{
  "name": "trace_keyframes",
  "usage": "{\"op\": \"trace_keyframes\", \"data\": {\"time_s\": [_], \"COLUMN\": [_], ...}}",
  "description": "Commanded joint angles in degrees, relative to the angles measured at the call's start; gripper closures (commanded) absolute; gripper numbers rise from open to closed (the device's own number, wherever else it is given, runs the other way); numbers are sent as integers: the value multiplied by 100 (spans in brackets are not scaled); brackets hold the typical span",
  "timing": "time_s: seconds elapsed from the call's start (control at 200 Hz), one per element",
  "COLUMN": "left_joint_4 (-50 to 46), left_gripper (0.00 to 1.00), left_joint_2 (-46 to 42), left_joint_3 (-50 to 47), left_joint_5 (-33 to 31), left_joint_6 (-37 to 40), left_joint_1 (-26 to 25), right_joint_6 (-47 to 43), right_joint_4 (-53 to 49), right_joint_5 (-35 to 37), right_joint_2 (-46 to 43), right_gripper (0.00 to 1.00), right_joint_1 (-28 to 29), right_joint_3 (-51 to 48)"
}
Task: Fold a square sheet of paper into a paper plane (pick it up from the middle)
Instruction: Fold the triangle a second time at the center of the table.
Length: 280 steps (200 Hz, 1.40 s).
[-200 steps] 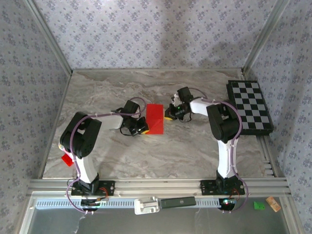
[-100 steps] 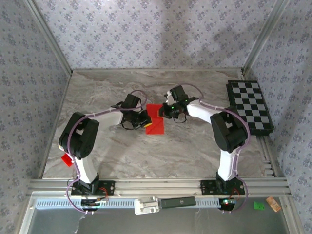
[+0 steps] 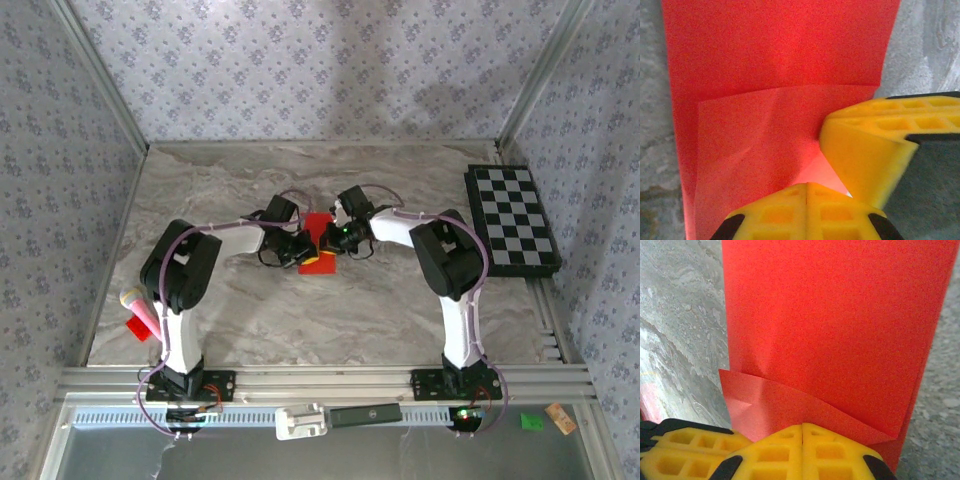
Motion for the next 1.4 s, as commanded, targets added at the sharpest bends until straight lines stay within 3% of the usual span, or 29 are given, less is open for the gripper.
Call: {"op": "trace_keyframes", "data": {"time_s": [0.0,0.405,0.725,0.889,1.104,1.214,1.394], "left_joint_4": [-114,-31,214,305,578,557,107], "left_gripper": [95,95,88,87,81,79,82], "left_joint_2": [162,-41,-683,-1033,-1517,-1488,-743], "left_joint_3": [145,-602,-1465,-1746,-1291,-991,-394], "left_joint_5": [-19,-168,43,100,259,96,-95], "left_joint_6": [135,116,8,-12,-177,-161,-261], "left_joint_1": [-18,59,210,263,272,278,281], "right_joint_6": [9,-197,-444,-499,-398,-177,432], "right_joint_4": [-273,-822,-1405,-1328,-861,-462,-259], "right_joint_5": [63,459,823,678,1,-133,428], "right_joint_2": [188,385,619,582,163,-310,-818], "right_gripper": [98,99,99,99,98,92,76], "right_joint_1": [19,-73,-128,-162,-165,-146,-216], "right_joint_3": [111,159,360,384,502,428,-1]}}
